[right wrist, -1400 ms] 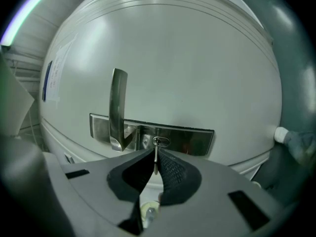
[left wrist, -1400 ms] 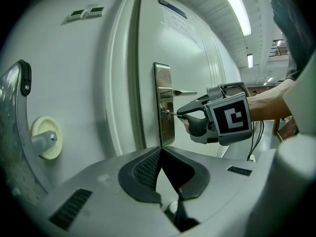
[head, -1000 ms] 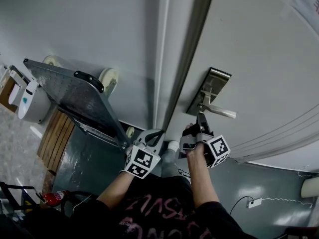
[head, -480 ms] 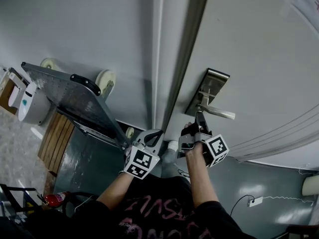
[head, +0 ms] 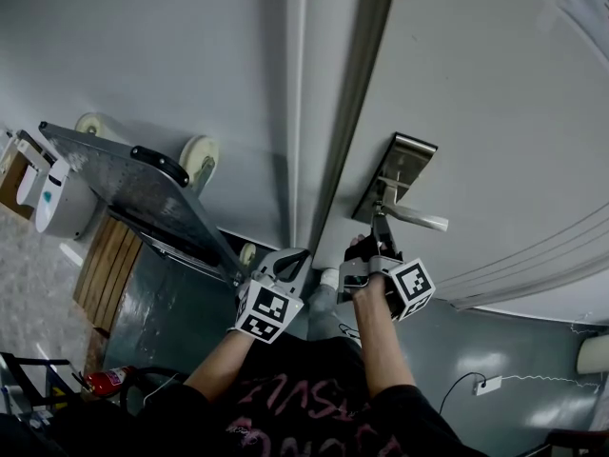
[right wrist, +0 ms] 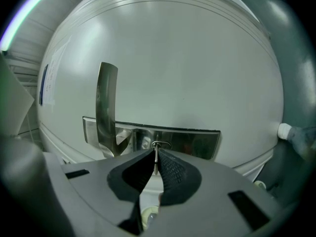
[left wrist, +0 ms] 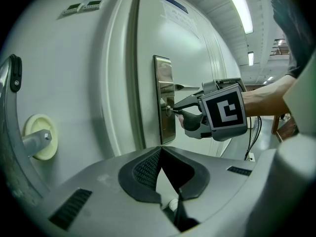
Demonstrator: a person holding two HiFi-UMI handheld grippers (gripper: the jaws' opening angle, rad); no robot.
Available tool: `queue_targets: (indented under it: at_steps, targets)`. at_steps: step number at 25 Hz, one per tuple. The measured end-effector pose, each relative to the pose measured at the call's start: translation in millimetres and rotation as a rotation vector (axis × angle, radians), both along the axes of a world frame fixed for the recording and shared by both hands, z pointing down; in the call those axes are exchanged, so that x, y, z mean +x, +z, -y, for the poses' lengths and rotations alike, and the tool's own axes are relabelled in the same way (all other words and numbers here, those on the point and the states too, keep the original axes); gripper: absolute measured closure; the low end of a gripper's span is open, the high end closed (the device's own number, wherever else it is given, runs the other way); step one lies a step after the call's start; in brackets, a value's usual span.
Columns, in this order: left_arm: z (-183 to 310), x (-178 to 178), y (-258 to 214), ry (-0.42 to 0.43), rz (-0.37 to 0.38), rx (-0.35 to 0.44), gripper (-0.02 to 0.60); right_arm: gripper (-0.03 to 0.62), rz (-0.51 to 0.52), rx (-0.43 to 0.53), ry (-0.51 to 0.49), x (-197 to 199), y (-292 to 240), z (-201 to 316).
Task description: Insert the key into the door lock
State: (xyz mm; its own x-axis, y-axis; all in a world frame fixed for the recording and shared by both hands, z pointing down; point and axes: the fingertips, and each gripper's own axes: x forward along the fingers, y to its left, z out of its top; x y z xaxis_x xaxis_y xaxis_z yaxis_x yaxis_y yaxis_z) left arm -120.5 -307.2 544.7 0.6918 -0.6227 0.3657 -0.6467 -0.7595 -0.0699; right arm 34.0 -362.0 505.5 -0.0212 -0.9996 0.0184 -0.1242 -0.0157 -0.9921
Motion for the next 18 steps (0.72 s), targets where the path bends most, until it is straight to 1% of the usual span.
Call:
queue_targets:
  at_steps: [18]
  targets:
    - [2.0,5.5,3.3,0.005,0.02,-0.012,0.569,0.514,-0.012,0.0,-0.022,1.9,1.2,6.7]
